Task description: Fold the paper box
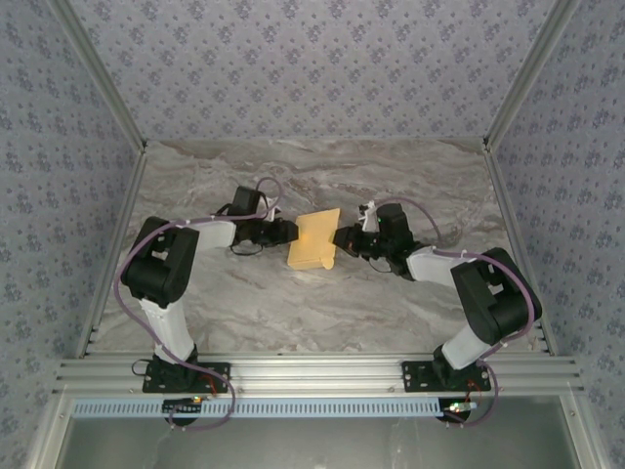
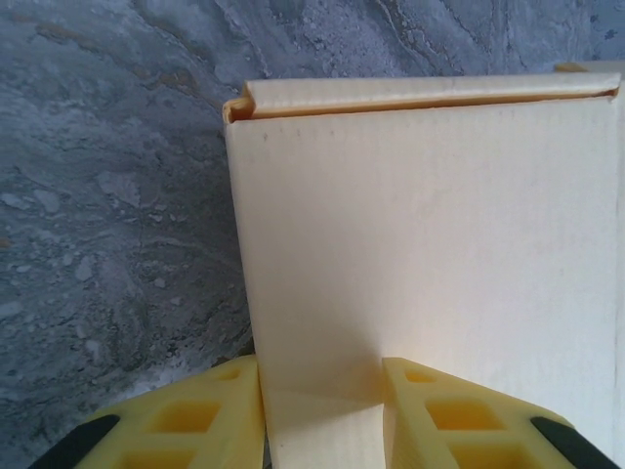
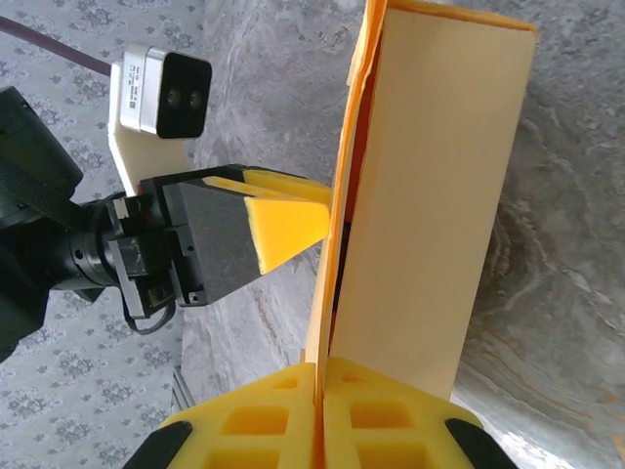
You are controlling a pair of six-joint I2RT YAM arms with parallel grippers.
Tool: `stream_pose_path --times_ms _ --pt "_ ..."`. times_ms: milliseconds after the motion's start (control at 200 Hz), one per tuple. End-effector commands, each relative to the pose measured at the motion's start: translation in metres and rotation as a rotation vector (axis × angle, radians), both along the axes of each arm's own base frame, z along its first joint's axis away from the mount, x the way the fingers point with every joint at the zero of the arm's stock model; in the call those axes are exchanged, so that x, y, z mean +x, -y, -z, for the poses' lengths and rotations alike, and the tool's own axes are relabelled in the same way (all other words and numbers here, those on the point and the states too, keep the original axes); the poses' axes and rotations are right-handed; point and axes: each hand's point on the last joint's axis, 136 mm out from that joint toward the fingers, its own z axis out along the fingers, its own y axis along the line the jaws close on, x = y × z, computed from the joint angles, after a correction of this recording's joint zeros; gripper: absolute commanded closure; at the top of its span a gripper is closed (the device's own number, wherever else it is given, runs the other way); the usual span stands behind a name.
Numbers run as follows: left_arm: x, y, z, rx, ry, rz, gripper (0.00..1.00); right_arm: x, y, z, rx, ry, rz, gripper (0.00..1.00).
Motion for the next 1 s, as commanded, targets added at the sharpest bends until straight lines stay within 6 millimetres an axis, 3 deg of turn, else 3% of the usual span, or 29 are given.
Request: stream_pose_path --times_ms 0,175,380,720,994 --pt "-0.008 -0.004 0.021 0.011 -0.044 -0.001 0.67 0.001 -0.021 -0.031 0.043 0.066 -0.037 0.91" --pt "-0.005 -0.008 0.023 -0.002 -0.045 -0.015 0.66 0.004 -0.031 -0.032 0.02 0.059 -0.025 0.91" --pt "0.0 -0.007 0.024 -0.007 -0.043 -0.018 0.65 0.006 -0.042 -0.019 -0.034 0.007 -0.004 0.91" --pt "0.009 -0.013 0.019 0.009 -0.022 -0.049 0.6 0.004 -0.041 0.002 -0.209 0.0 0.043 0.91" --pt "0.013 -0.035 -0.003 0.083 0.09 -0.157 0.46 0.002 -0.037 0.015 -0.272 -0.012 0.088 0.92"
